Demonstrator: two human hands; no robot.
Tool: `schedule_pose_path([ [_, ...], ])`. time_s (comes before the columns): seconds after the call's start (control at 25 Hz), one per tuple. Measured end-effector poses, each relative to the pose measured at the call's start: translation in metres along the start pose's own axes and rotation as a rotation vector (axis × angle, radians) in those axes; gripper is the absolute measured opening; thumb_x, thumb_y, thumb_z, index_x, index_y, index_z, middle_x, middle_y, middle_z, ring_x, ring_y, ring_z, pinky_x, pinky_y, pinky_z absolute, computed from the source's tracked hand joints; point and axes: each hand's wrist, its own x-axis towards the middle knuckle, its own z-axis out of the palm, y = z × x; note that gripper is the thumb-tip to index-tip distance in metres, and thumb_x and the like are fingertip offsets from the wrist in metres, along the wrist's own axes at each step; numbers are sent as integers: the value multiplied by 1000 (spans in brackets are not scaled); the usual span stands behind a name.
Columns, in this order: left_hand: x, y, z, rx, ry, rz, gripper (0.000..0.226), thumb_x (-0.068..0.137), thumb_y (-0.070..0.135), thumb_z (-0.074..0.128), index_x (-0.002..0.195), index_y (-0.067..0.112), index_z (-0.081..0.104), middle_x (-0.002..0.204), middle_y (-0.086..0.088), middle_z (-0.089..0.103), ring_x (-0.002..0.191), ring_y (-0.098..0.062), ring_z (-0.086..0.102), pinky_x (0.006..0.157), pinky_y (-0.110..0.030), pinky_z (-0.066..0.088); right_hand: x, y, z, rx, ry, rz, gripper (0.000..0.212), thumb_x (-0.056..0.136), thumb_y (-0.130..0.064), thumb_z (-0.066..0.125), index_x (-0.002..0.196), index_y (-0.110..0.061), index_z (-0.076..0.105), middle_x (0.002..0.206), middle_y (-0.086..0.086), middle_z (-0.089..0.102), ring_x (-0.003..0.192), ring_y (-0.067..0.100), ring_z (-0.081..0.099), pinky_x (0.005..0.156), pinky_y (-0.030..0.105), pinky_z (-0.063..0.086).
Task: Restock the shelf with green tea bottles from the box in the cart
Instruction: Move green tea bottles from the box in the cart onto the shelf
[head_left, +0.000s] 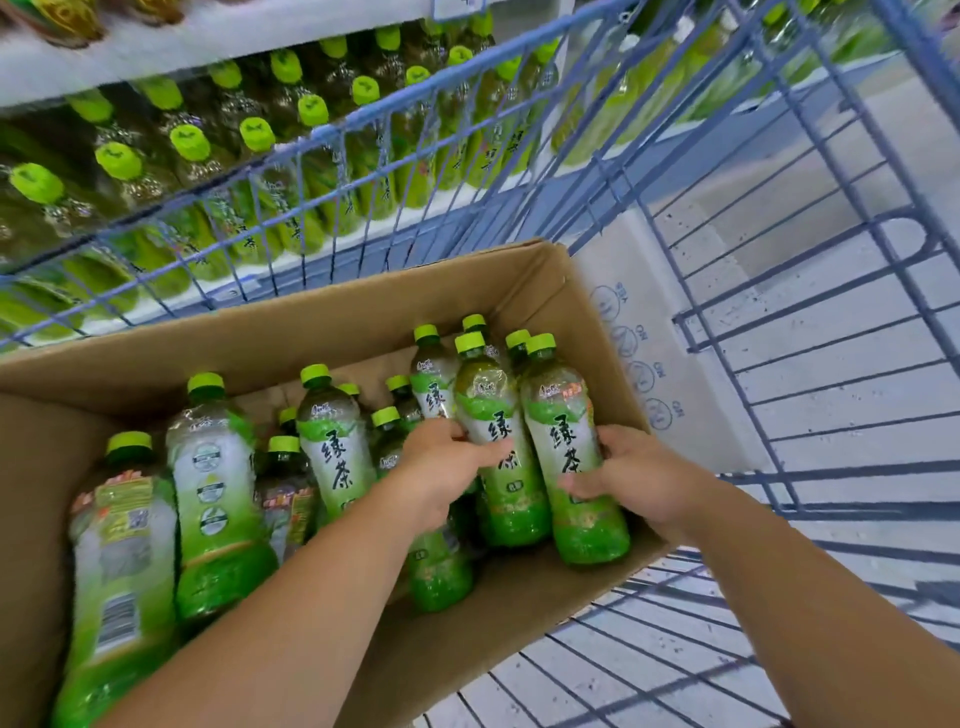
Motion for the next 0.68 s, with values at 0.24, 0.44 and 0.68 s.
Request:
schedule_pose_path([
  [0.24,-20,-7,-24,25,-65,108,37,79,26,84,109,19,65,106,1,74,102,-17,69,101,-42,50,-1,-7,8,64,-93,-25,38,85,-2,73,121,-13,66,110,5,76,106,26,71,97,50,53],
  [0.44,-39,-13,-48,-229,-106,99,58,84,51,73,131,27,52,126,1,67,114,-18,65,98,-42,50,-14,-21,30,240,-116,25,24,95,-9,62,119,-9,66,110,16,75,103,35,71,86,46,58],
  [0.68,-67,-10,-88,-287,-56,212,56,84,61,66,132,36,53,128,15,65,118,-10,61,101,-44,49,-36,-38,73,255,19,-104,23,95,-24,62,117,-21,67,107,8,76,98,30,72,88,48,58],
])
